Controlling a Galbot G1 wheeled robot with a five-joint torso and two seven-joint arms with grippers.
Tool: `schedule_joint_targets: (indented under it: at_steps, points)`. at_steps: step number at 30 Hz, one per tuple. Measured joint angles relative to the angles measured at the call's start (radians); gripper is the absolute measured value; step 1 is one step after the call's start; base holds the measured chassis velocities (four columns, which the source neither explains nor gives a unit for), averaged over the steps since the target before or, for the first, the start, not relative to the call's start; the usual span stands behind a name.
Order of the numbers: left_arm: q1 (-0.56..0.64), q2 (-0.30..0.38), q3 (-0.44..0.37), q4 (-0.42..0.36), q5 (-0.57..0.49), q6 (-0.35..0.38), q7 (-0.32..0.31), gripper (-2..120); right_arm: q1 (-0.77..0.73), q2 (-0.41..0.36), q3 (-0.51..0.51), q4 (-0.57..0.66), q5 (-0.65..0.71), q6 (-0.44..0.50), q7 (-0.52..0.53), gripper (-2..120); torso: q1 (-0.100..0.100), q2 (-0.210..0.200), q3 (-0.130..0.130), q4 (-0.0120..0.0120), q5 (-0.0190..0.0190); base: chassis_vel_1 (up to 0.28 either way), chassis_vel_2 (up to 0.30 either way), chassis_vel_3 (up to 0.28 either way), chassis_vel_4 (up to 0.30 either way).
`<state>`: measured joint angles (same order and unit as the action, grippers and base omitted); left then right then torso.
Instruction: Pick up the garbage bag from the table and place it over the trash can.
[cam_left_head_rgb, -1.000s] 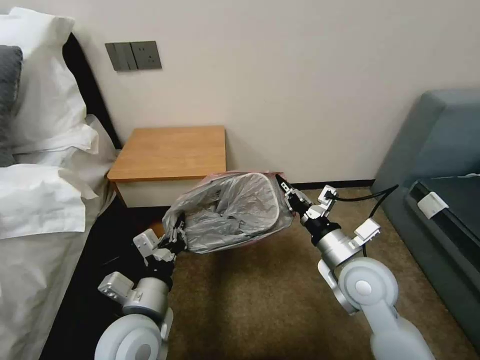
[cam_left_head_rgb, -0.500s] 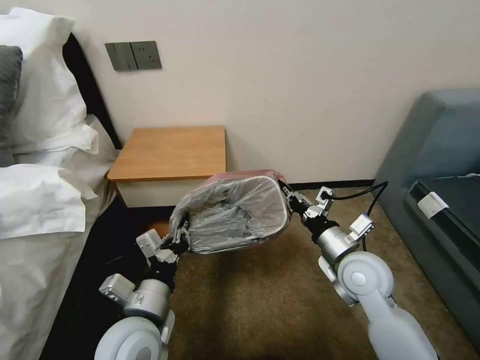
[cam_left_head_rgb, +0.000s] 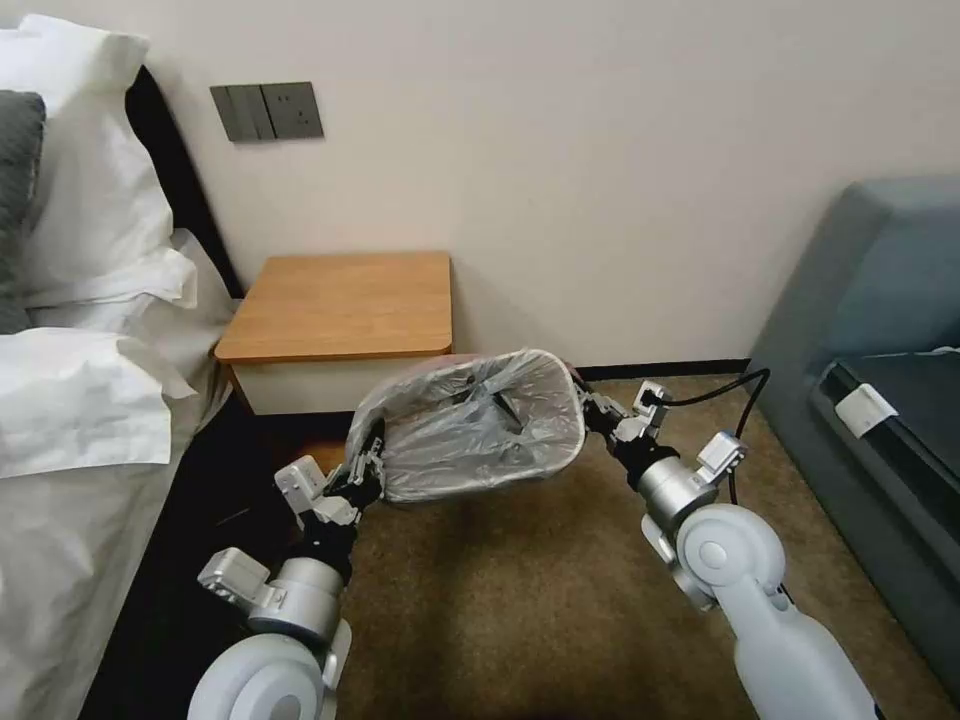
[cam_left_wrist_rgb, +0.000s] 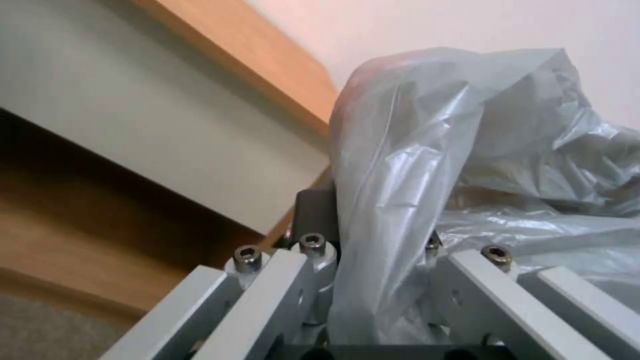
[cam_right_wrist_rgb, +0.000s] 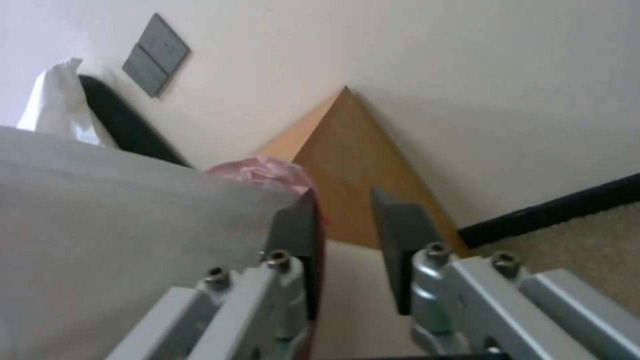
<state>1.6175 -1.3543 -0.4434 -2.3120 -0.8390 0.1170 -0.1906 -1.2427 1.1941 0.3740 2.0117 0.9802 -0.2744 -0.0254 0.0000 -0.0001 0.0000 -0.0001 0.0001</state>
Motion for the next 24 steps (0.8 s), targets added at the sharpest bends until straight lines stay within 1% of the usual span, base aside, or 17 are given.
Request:
schedule_joint_targets:
  at_steps: [2,3,4,6,7,11,12,15,16,18,19,20,22,23,24]
  points:
    - [-0.009,0.002,-0.006,0.011,-0.003,0.000,-0.025,7,-0.022,-0.016,0.017,0.012,-0.004,0.004,-0.019,32,0.000,0.000,0.000,0.0000,-0.0001,0.000,0.000,0.000,0.000]
    - [-0.009,0.002,-0.006,0.011,-0.003,0.000,-0.025,7,-0.022,-0.016,0.017,0.012,-0.004,0.004,-0.019,32,0.000,0.000,0.000,0.0000,-0.0001,0.000,0.000,0.000,0.000]
    - [-0.013,0.002,-0.008,0.016,-0.005,0.000,-0.042,7,-0.031,-0.023,0.028,0.019,-0.004,0.005,-0.029,38,0.000,0.000,0.000,0.0000,0.0000,0.000,0.000,0.000,0.000]
    - [-0.018,0.003,-0.009,0.025,-0.011,0.000,-0.072,7,-0.046,-0.036,0.051,0.033,-0.002,0.011,-0.050,46,0.000,0.000,0.000,0.0000,-0.0002,0.000,0.000,0.000,0.000]
    - [-0.018,0.003,-0.009,0.025,-0.011,0.000,-0.072,7,-0.046,-0.036,0.051,0.033,-0.002,0.011,-0.050,46,0.000,0.000,0.000,0.0000,-0.0002,0.000,0.000,0.000,0.000]
    - [-0.021,0.005,-0.011,0.038,-0.008,0.008,-0.115,7,-0.063,-0.062,0.103,0.074,-0.006,0.022,-0.092,67,0.000,0.000,0.000,-0.0001,0.0000,0.000,0.000,0.000,0.000]
    - [-0.021,0.005,-0.011,0.038,-0.008,0.008,-0.115,7,-0.063,-0.062,0.103,0.074,-0.006,0.022,-0.092,67,0.000,0.000,0.000,-0.0001,0.0000,0.000,0.000,0.000,0.000]
    - [-0.015,0.009,-0.006,0.050,0.051,0.009,-0.112,7,-0.042,-0.128,0.117,0.150,-0.035,0.020,-0.128,80,0.000,0.000,0.000,-0.0002,0.0001,0.000,0.000,0.000,0.000]
    - [-0.015,0.009,-0.006,0.050,0.051,0.009,-0.112,7,-0.042,-0.128,0.117,0.150,-0.035,0.020,-0.128,80,0.000,0.000,0.000,-0.0002,0.0001,0.000,0.000,0.000,0.000]
    - [-0.010,0.010,0.002,0.054,0.094,0.009,-0.095,7,-0.003,-0.199,0.084,0.196,-0.098,0.019,-0.168,89,0.000,0.000,0.000,-0.0001,0.0000,0.000,0.000,0.000,0.000]
    - [-0.007,0.010,0.007,0.058,0.126,0.007,-0.079,7,0.026,-0.247,0.048,0.217,-0.150,0.019,-0.194,88,0.000,0.000,0.000,0.0001,-0.0002,0.000,0.000,0.000,0.000]
    - [-0.007,0.010,0.007,0.058,0.126,0.007,-0.079,7,0.026,-0.247,0.048,0.217,-0.150,0.019,-0.194,88,0.000,0.000,0.000,0.0001,-0.0002,0.000,0.000,0.000,0.000]
    - [0.001,0.009,0.015,0.063,0.182,-0.001,-0.046,7,0.099,-0.333,-0.060,0.247,-0.260,0.021,-0.242,78,0.000,0.000,0.000,0.0000,-0.0003,0.000,0.000,0.000,0.000]
    - [0.005,0.008,0.017,0.064,0.207,-0.006,-0.028,7,0.136,-0.359,-0.119,0.250,-0.296,0.025,-0.249,72,0.000,0.000,0.000,0.0000,-0.0002,0.000,0.000,0.000,0.000]
    - [0.005,0.008,0.017,0.064,0.207,-0.006,-0.028,7,0.136,-0.359,-0.119,0.250,-0.296,0.025,-0.249,72,0.000,0.000,0.000,0.0000,-0.0002,0.000,0.000,0.000,0.000]
